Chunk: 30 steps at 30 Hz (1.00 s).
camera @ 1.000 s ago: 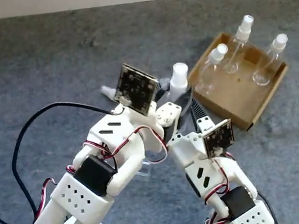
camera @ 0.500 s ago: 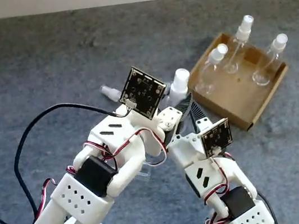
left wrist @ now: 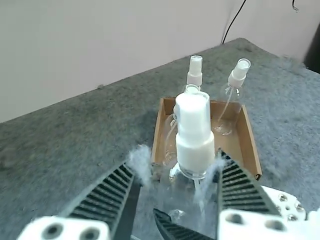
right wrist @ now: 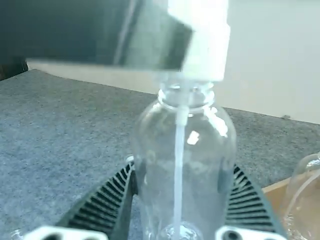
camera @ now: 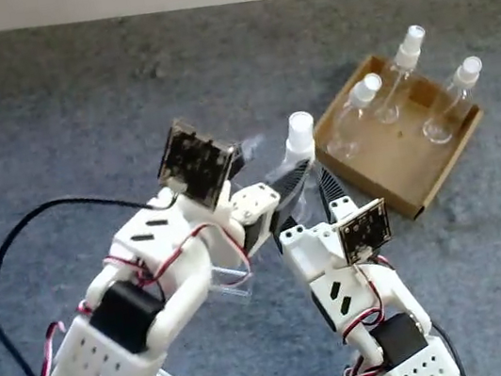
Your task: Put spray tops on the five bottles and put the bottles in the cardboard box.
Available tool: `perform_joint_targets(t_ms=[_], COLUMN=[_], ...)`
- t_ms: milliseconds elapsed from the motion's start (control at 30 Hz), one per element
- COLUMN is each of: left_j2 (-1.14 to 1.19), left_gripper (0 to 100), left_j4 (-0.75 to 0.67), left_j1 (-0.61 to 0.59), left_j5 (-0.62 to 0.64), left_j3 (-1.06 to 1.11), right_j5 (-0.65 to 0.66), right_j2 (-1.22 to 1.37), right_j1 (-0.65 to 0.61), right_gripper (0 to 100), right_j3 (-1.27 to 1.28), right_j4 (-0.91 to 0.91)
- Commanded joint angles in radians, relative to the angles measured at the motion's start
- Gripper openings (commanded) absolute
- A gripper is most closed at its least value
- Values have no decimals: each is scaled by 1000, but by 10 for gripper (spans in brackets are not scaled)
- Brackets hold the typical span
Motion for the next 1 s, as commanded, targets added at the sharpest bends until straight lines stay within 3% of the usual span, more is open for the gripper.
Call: perform_joint_targets(t_ms=[0,233,400,600,967], left_j2=[-104,-127,18,223,163], left_gripper=[190,188,146,14,7], left_j4=[21,20,-55,-238,-198], left_j1=[-12,-127,-170,-127,18], left_j5=[-9,-9,-9,-9,-9], left_j3=[-13,-73,-101,-143,-130], right_j5=[-2,-2,-2,-2,-2], right_j2=[-16,-16,-16,-16,-16], right_j1=[-2,-2,-4,-2,-2], right_gripper=[183,183,183,183,183], right_j3=[116,116,116,116,116], right_j4=[-2,-1,-1,1,1])
